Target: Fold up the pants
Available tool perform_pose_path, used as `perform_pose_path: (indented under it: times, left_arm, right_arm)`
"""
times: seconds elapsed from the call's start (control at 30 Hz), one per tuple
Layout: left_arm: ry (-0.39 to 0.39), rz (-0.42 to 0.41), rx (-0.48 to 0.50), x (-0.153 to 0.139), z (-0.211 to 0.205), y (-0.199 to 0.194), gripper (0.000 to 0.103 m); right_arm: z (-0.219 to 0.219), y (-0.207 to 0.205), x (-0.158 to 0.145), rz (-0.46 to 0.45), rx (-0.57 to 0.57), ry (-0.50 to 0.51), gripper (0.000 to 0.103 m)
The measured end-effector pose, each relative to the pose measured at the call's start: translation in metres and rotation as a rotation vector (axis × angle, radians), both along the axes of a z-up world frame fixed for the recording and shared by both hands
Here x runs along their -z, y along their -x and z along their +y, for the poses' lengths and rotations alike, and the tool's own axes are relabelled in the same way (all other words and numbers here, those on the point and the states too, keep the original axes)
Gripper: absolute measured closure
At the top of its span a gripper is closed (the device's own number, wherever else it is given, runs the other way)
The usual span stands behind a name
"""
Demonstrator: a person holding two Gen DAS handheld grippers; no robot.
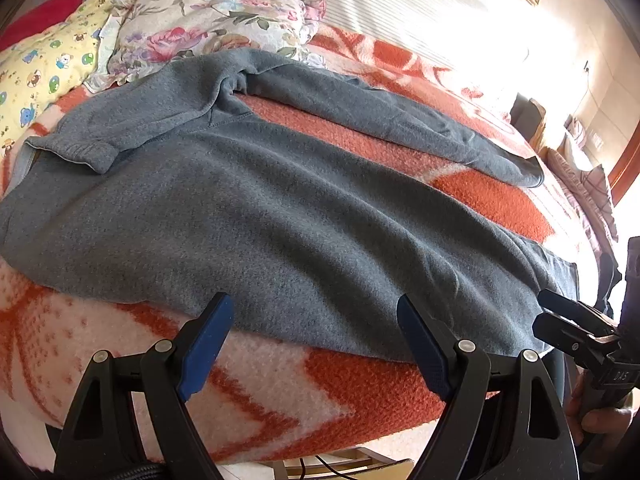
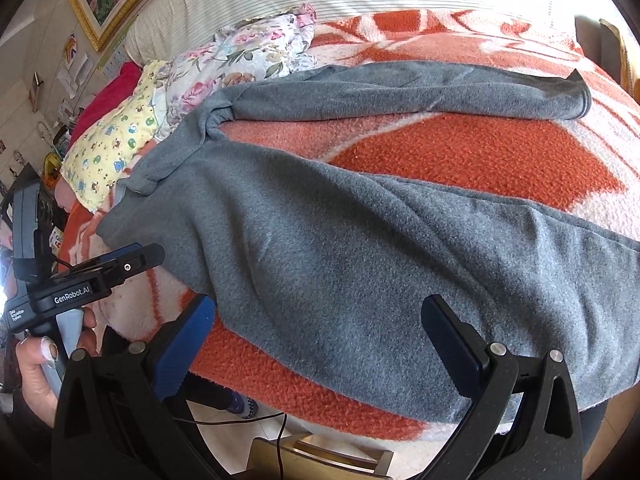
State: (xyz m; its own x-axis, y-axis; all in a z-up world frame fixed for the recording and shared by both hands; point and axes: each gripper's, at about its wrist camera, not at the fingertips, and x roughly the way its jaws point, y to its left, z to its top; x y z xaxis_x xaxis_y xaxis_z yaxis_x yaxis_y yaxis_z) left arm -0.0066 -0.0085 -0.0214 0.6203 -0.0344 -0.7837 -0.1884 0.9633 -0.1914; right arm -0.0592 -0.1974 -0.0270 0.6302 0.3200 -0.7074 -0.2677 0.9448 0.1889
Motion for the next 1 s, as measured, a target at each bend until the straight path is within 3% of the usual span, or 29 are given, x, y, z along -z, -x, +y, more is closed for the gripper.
perform_pose_path:
  times: [0.67, 1.0]
  left_arm:
    - [0.012, 0.026, 0.037, 0.005, -0.010, -0.016, 0.019]
    - [0.008, 0.029, 0.087, -0.002, -0.021, -0.048, 0.019]
  right_arm:
    - [-0.013, -0.005, 0.001, 0.008, 0.026, -0.022, 0.000]
    - [-0.038, -0.013, -0.006, -0.006, 0.086, -0.044, 0.000]
